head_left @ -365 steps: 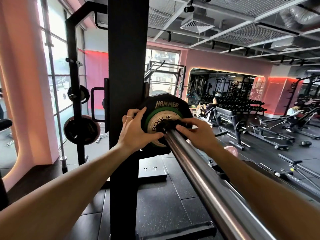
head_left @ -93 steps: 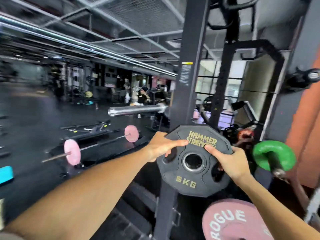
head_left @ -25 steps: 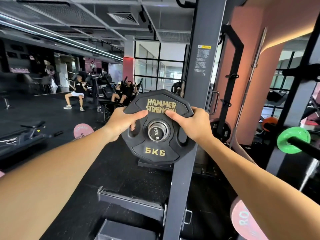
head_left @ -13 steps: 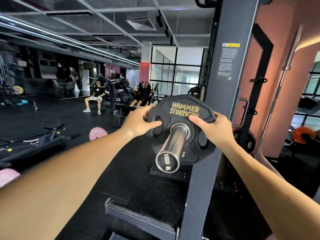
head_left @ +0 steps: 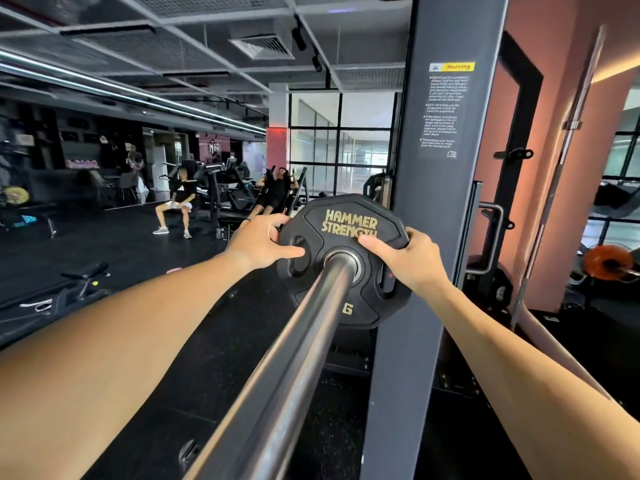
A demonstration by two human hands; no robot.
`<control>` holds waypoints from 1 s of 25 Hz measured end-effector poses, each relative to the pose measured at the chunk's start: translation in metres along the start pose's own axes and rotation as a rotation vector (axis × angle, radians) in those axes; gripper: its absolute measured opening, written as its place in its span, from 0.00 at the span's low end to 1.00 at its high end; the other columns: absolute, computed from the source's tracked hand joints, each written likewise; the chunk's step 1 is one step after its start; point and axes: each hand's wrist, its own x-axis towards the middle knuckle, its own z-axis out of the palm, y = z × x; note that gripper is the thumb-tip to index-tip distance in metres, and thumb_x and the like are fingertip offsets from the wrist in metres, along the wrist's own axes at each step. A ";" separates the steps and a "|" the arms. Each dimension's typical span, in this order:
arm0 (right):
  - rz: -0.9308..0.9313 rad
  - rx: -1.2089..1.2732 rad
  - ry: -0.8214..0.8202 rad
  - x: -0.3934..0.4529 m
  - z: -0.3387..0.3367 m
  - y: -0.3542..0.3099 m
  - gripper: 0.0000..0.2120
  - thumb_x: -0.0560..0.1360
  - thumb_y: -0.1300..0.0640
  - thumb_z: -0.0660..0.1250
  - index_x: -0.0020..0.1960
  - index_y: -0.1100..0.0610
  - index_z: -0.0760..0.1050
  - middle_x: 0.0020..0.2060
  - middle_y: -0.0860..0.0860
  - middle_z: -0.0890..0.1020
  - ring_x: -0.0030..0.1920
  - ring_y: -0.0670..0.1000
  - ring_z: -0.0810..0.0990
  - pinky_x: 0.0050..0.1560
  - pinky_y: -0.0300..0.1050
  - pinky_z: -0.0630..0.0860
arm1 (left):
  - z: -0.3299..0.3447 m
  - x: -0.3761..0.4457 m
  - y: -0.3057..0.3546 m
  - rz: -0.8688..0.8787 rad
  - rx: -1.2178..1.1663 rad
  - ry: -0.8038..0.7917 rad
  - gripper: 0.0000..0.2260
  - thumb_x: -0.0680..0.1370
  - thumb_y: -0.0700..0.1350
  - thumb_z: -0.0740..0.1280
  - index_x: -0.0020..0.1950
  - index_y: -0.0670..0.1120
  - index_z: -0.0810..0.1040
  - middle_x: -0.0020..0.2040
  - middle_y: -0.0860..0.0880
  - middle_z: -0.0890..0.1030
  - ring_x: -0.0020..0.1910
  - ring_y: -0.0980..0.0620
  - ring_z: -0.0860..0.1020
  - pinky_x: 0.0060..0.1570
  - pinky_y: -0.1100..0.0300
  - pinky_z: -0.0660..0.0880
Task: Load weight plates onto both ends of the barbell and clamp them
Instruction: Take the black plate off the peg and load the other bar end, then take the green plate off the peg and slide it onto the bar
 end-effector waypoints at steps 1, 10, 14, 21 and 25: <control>0.006 -0.008 0.001 0.008 0.001 0.003 0.33 0.54 0.22 0.75 0.44 0.47 0.81 0.34 0.44 0.87 0.46 0.52 0.85 0.51 0.52 0.83 | 0.004 0.008 -0.002 -0.011 0.012 -0.010 0.27 0.69 0.55 0.80 0.67 0.55 0.79 0.60 0.44 0.83 0.71 0.40 0.71 0.69 0.42 0.68; 0.197 -0.393 -0.009 0.024 0.000 -0.013 0.48 0.55 0.16 0.65 0.57 0.54 0.70 0.51 0.49 0.81 0.53 0.57 0.81 0.53 0.55 0.80 | 0.013 0.016 -0.002 -0.099 0.259 -0.202 0.33 0.80 0.52 0.69 0.81 0.51 0.58 0.73 0.46 0.74 0.72 0.42 0.70 0.69 0.46 0.69; 0.214 -0.484 -0.058 -0.008 -0.006 -0.021 0.42 0.70 0.28 0.66 0.69 0.57 0.62 0.63 0.59 0.76 0.62 0.63 0.77 0.61 0.58 0.77 | -0.043 -0.028 0.002 -0.034 0.226 -0.248 0.21 0.81 0.50 0.68 0.73 0.51 0.73 0.67 0.48 0.80 0.69 0.46 0.74 0.65 0.56 0.69; 0.143 -0.551 -0.105 -0.119 -0.045 -0.050 0.21 0.70 0.38 0.71 0.53 0.54 0.77 0.45 0.50 0.82 0.46 0.55 0.79 0.48 0.47 0.78 | -0.135 -0.149 0.033 0.015 0.154 -0.198 0.07 0.82 0.46 0.65 0.52 0.56 0.82 0.72 0.48 0.76 0.73 0.52 0.71 0.56 0.64 0.64; 0.114 -0.614 -0.139 -0.177 -0.072 -0.065 0.15 0.70 0.44 0.72 0.44 0.57 0.82 0.37 0.52 0.83 0.39 0.54 0.79 0.41 0.44 0.76 | -0.158 -0.207 0.043 0.010 0.161 -0.222 0.09 0.82 0.48 0.66 0.58 0.48 0.84 0.72 0.49 0.75 0.76 0.48 0.66 0.62 0.60 0.65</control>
